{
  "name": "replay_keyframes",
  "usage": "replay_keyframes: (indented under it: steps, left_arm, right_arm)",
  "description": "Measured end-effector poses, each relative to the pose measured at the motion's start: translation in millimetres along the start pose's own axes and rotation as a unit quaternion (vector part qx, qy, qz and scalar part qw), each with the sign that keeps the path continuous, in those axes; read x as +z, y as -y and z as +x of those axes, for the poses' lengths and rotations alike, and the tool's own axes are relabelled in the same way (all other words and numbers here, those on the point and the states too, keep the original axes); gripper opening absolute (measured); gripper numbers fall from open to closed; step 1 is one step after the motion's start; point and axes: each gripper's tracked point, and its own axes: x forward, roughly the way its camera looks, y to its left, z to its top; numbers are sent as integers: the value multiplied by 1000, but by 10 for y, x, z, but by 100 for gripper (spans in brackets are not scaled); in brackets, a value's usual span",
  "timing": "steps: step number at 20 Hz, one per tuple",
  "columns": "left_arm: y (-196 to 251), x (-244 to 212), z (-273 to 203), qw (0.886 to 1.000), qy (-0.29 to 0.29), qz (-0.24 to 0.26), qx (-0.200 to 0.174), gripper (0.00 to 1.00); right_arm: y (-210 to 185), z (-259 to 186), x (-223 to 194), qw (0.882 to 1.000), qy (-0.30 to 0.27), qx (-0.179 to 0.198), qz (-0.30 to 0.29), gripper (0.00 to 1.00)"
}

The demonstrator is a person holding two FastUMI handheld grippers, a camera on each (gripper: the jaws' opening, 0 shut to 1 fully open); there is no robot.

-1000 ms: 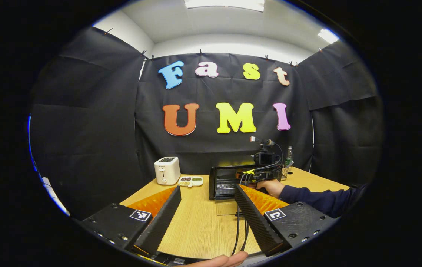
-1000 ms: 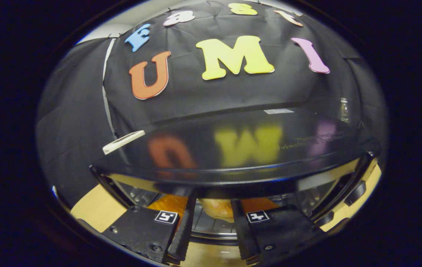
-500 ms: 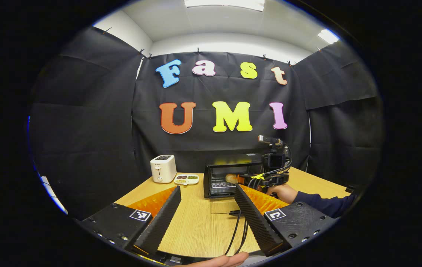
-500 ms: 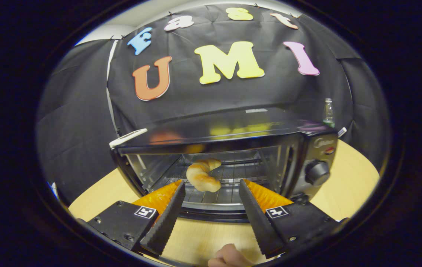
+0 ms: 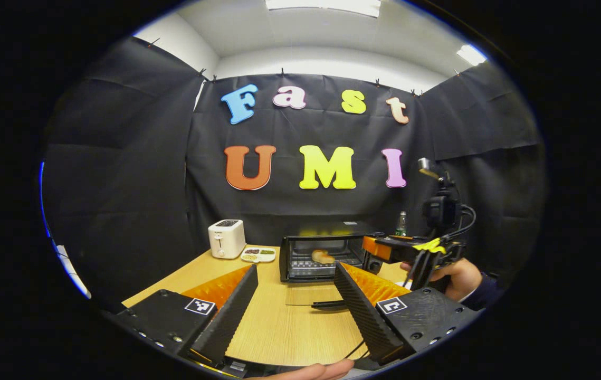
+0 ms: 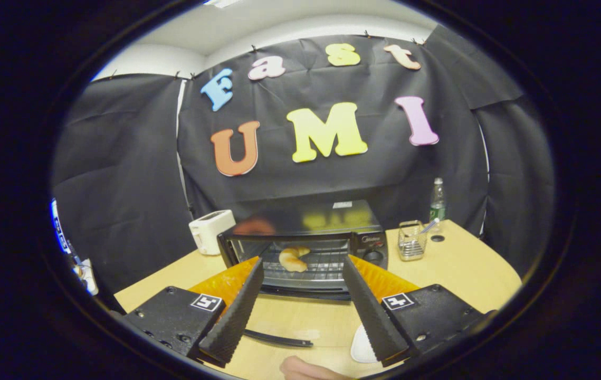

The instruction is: Open the electric oven with the left hand, put the food in, and close the electric oven.

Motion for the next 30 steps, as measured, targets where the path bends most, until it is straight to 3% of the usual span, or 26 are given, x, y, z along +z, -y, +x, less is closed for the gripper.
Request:
replay_keyframes:
  steps: [3, 10, 16, 20, 24, 27, 30]
  left_arm:
    - [54, -8, 153, 1000, -2, 5, 5, 95]
    - [419, -532, 684, 998, -63, 20, -6, 95]
    - [865, -1371, 1047, 987, -149, 38, -39, 96]
    - [1162, -1810, 1172, 976, -202, 41, -71, 96]
    - [1107, -2153, 1258, 966, -248, 29, -66, 96]
    - [1131, -2355, 1299, 956, -284, -9, -68, 96]
    - [1095, -2454, 1434, 951, -304, -12, -58, 95]
  right_arm:
    - [134, -416, 296, 1000, 25, 2, -10, 93]
    - [735, -1364, 1012, 994, 104, -40, -12, 94]
    - [755, -2006, 1054, 990, 132, -42, -17, 95]
    - [664, -2201, 1006, 989, 146, -24, -25, 95]
    - [836, -2343, 1054, 983, 177, -50, -13, 95]
    - [822, -2340, 991, 983, 176, -45, -12, 96]
    - [819, -2235, 909, 985, 167, -41, -17, 96]
